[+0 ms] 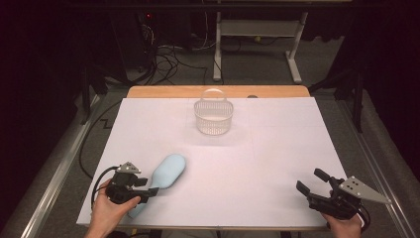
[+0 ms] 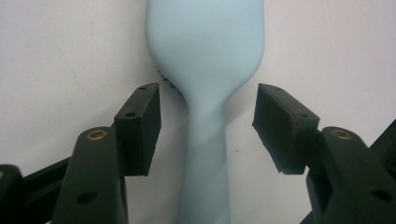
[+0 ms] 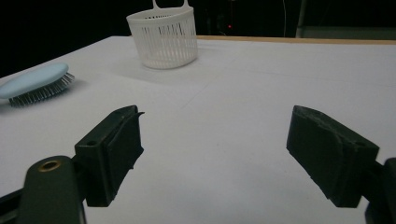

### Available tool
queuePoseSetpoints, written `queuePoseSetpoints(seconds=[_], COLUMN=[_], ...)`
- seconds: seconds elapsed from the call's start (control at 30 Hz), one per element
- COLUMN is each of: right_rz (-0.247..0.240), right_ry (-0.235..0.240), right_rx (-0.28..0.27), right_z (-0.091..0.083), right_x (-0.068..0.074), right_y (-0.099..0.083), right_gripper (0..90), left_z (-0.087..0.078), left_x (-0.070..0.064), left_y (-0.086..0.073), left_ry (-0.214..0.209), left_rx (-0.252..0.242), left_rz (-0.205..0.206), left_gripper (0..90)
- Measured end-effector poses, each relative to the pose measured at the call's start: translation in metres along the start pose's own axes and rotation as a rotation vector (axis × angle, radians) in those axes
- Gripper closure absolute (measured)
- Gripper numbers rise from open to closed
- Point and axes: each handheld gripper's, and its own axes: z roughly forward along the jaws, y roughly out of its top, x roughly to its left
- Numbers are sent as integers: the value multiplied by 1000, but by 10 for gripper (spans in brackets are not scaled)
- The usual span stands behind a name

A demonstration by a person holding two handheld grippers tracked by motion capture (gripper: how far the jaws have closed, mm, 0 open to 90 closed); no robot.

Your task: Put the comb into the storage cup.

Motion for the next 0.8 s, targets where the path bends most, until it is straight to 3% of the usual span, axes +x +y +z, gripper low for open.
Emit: queuePoseSetpoints(seconds=[0.13, 0.53, 0.8], right_rz=[-1, -1, -2], right_ry=[-1, 0, 1], right_rx=[1, 1, 2], right_z=[0, 0, 0], right_x=[0, 0, 0], right_y=[0, 0, 0], right_gripper=[188, 189, 189], left_z=[4, 12, 17], left_x=[-5, -10, -11], left_y=[1, 4, 7], left_ry=[-1, 22, 49], left_rx=[25, 73, 111], left_rz=[22, 32, 16], left_gripper=[425, 426, 468])
